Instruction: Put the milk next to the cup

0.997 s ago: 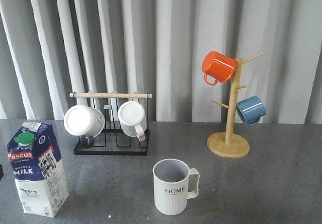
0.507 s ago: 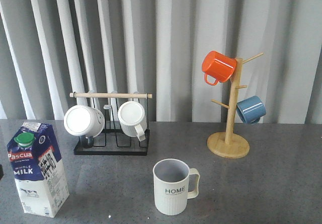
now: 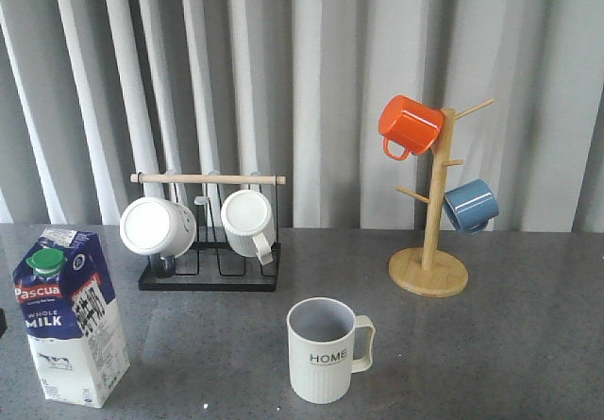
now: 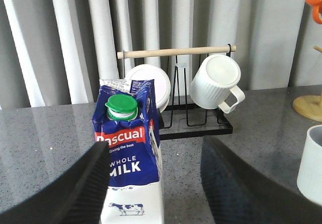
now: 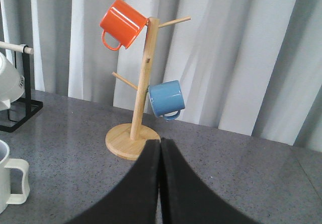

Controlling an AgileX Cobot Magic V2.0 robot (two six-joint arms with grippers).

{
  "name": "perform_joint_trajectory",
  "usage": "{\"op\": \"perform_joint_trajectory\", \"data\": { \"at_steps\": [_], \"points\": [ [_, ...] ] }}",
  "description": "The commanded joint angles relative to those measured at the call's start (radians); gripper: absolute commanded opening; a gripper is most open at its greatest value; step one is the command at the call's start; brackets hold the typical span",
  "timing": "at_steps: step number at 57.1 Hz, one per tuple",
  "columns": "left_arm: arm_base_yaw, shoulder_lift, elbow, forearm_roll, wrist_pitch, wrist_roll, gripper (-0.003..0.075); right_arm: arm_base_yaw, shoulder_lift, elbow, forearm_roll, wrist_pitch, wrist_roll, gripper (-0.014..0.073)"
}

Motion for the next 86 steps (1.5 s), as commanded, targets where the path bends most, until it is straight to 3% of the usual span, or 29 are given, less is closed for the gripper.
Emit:
{"op": "perform_joint_trajectory", "data": {
  "at_steps": [1, 7, 10, 18, 30, 35, 52, 86],
  "points": [
    [0.002, -0.003, -0.035, -0.008, -0.073, -0.009, 0.0397, -0.006, -0.004, -0.027, -0.007, -0.067, -0.002, -0.0011],
    [0.002, -0.003, -0.035, -0.008, -0.072, -0.009, 0.0411, -0.006, -0.004, -0.027, -0.007, -0.067, -0.002, -0.0011],
    [0.002, -0.003, -0.035, -0.008, -0.079, -0.024, 0.0460, -0.006, -0.004, -0.027, -0.007, -0.067, -0.002, -0.0011],
    [0.021, 0.017, -0.038, -0.008, -0.104, -0.019, 0.0738, -0.006, -0.004, -0.027, -0.007, -0.067, -0.002, -0.0011],
    [0.052, 0.161, -0.148, -0.026, -0.143, -0.004, 0.0727, -0.006, -0.004, -0.027, -0.007, -0.069, -0.002, -0.0011],
    [0.052, 0.236, -0.230, -0.026, -0.114, 0.054, 0.0724, -0.006, -0.004, -0.027, -0.007, -0.068, -0.002, -0.0011],
    [0.064, 0.422, -0.446, -0.026, -0.021, 0.055, 0.0720, -0.006, -0.004, -0.027, -0.007, -0.068, -0.002, -0.0011],
    [0.071, 0.547, -0.389, -0.027, -0.112, 0.024, 0.0712, -0.006, -0.004, -0.027, -0.007, -0.068, -0.002, -0.0011]
  ]
}}
